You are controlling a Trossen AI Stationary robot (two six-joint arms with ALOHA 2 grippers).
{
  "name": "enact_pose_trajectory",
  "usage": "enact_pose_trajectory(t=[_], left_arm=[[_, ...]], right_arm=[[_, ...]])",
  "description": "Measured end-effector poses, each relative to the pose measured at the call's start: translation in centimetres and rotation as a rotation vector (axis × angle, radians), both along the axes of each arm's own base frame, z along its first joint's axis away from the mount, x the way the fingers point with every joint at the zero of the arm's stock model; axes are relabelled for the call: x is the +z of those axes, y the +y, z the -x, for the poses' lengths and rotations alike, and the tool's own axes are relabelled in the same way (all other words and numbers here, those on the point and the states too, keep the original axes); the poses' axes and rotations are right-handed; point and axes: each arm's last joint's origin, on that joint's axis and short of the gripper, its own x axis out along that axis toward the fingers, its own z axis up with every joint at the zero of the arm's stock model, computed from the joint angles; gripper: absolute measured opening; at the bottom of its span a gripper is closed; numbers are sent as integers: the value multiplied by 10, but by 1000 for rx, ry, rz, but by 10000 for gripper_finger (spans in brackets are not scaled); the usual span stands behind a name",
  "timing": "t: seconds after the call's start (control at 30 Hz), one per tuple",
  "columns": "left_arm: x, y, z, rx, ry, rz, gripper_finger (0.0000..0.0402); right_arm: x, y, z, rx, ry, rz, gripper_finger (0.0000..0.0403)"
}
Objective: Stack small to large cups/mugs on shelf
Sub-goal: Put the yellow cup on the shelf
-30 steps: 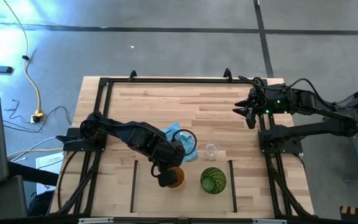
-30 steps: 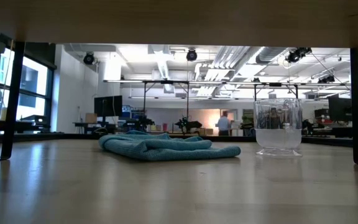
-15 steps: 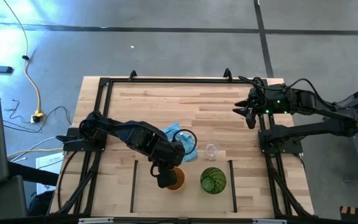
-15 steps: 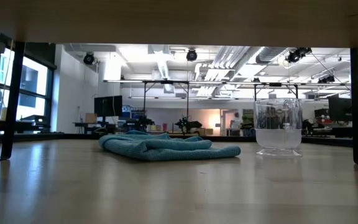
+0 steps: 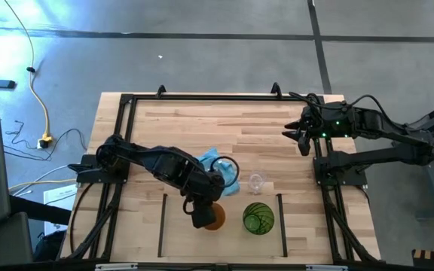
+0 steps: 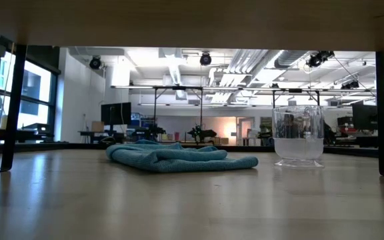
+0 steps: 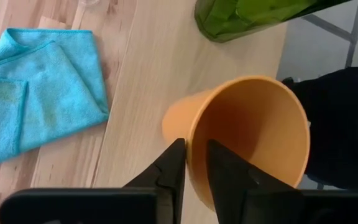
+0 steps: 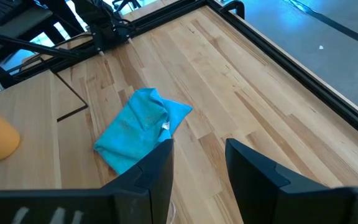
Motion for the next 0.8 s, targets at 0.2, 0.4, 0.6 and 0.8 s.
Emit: enact_pose_trajectory(t=[0.2,0.4,0.6,0.8], left_arm=[[0,-1,-1,-5,-4,13,51],[1,-1,-3,-6,-27,19,51],[1,-1,-2,-7,-28,19,51],[1,-1,-2,-22,-30,11,51]], right_arm=[[0,0,0,1,0,-1,138],[0,0,0,4,0,-3,138],[0,4,-1,29,-4,-22,138],[0,8,-1,59,-6,-34,138]])
